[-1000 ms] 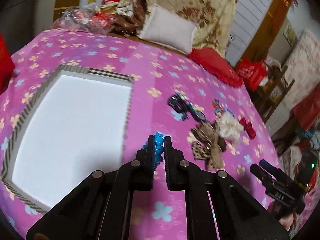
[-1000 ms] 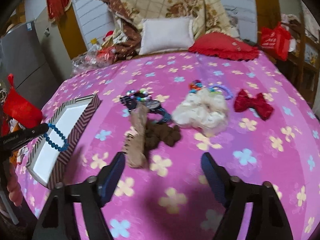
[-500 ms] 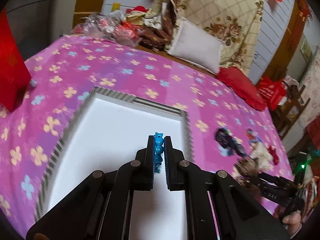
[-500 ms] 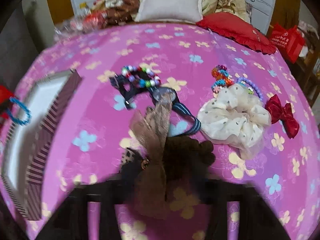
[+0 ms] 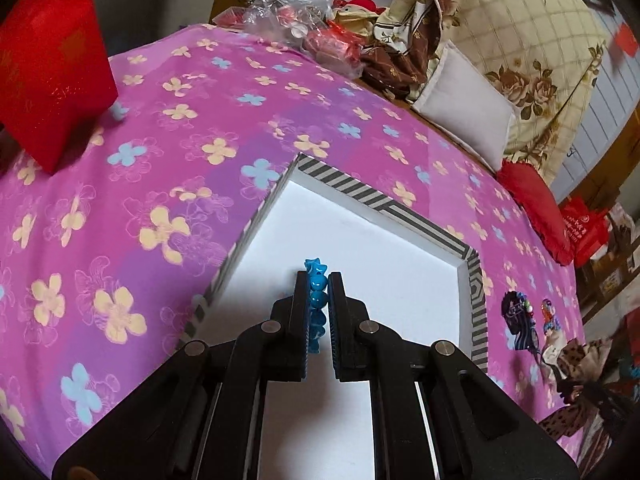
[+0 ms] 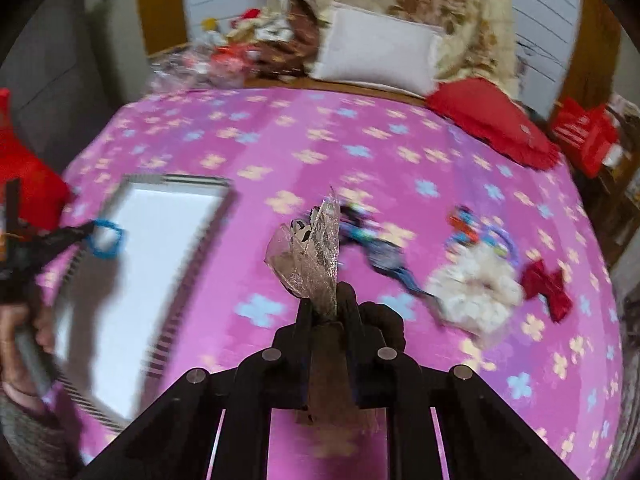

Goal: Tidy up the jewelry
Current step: 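Carry the bracelet and the brown bow into the white tray while both tools open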

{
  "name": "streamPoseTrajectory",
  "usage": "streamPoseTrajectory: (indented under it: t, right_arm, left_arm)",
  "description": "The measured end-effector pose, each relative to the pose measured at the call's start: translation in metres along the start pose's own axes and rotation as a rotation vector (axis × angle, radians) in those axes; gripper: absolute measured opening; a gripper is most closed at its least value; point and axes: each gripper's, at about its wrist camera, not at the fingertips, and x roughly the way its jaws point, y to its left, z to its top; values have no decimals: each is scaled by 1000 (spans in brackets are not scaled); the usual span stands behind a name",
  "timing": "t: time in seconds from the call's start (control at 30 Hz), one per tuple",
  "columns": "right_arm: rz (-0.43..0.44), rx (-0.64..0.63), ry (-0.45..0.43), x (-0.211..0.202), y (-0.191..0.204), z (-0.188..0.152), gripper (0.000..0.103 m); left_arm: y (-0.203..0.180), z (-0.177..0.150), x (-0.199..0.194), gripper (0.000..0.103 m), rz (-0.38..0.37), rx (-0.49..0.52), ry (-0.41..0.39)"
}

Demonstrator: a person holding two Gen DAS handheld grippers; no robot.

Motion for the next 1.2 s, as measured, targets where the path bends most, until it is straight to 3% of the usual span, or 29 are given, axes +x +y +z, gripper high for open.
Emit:
streamPoseTrajectory:
  t: [0.2, 0.37, 0.57, 0.6, 0.63, 0.8, 0.93, 1.07, 1.2]
  right_arm:
    - [164, -24, 34, 10, 74, 29, 14]
    - [256, -37, 69, 44, 133, 51, 14]
    - [262, 1, 166, 113, 162, 64, 16]
    - [249, -3, 183, 123, 164, 64, 20]
    - [244, -12, 196, 127, 164, 64, 31]
    - [177, -109, 104, 113, 176, 60, 37]
    - [182, -218, 14, 88, 203, 54, 38]
    - [272, -330, 106, 96, 241, 42, 37]
    - [257, -337, 167, 124, 255, 39, 37]
  left_arm:
    - [14, 5, 2, 7, 26, -48, 20]
    - [24, 11, -7, 13, -48, -84, 25]
    - [39, 19, -27, 19, -106, -134, -12]
    - [42, 20, -30, 19, -107, -145, -18]
    - [46, 22, -32, 19, -104, -156, -26]
    - [62, 26, -39, 19, -64, -202, -50]
    - [73, 25, -42, 19, -14, -225, -62]
    - [81, 24, -46, 19, 41, -232, -84]
    - [83, 24, -44, 19, 59, -225, -88]
